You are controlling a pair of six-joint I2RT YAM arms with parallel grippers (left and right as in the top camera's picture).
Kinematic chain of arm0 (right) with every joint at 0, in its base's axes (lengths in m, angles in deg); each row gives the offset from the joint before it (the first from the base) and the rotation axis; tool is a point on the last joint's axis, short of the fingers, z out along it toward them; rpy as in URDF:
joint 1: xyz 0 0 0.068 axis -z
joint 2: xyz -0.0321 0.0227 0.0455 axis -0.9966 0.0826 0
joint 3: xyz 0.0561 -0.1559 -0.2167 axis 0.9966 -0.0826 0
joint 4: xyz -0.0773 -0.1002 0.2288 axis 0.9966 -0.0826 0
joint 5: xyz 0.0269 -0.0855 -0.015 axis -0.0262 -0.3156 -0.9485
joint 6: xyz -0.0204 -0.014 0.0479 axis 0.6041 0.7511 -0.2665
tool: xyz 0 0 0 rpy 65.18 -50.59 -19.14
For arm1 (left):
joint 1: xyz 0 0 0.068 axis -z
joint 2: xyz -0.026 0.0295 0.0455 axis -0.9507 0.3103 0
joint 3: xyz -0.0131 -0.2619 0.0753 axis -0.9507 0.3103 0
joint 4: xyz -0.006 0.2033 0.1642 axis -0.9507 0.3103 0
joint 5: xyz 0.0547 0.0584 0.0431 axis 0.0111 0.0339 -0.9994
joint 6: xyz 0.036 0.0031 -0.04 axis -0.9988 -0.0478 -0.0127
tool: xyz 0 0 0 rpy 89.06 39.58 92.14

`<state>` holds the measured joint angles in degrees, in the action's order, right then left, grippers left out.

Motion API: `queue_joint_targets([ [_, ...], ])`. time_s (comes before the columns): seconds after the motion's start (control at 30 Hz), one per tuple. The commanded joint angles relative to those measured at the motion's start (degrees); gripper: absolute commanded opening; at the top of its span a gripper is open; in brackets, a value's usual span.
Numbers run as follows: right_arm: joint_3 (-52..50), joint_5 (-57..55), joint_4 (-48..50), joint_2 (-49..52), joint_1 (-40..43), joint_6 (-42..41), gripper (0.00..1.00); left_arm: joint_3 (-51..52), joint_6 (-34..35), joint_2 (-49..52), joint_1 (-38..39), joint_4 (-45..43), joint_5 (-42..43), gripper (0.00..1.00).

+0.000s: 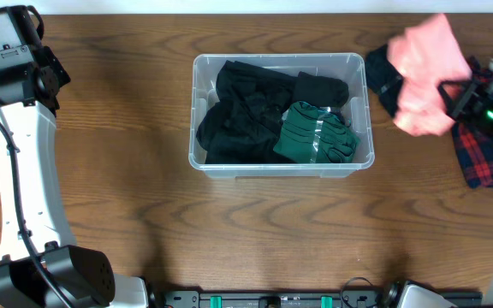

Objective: Pack container
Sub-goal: 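Carry the pink shirt with the right gripper into the bin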

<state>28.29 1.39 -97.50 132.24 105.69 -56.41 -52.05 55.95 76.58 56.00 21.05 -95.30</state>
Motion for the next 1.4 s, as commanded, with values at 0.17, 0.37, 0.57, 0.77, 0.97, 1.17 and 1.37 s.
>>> queue_joint_targets([
  [0.17, 1.05, -8.00, 15.56, 0.79, -20.63, -17.31, 0.01, 0.04, -0.35, 0.07, -0.13, 0.00, -0.94, 0.98],
  [0.37, 1.05, -19.28, 26.14, 6.64, -34.51, -24.96, 0.01, 0.04, -0.35, 0.07, -0.13, 0.00, -0.94, 0.98],
  [0.57, 1.05, -21.99, 33.35, 14.80, -42.23, -33.44, 0.01, 0.04, -0.35, 0.07, -0.13, 0.00, -0.94, 0.98],
  [0.77, 1.05, -19.91, 36.72, 20.68, -47.30, -38.84, 0.01, 0.04, -0.35, 0.07, -0.13, 0.00, -0.94, 0.98],
  [0.97, 1.05, -16.61, 37.38, 22.49, -50.01, -44.44, 0.01, 0.04, -0.35, 0.07, -0.13, 0.00, -0.94, 0.98],
  [1.17, 1.01, -13.92, 35.82, 22.49, -50.10, -47.98, 0.01, 0.04, -0.35, 0.07, -0.13, 0.00, -0.94, 0.98],
  [1.37, 0.94, -16.15, 30.73, 23.10, -50.10, -47.58, 0.01, 0.04, -0.35, 0.07, -0.13, 0.00, -0.92, 0.98],
])
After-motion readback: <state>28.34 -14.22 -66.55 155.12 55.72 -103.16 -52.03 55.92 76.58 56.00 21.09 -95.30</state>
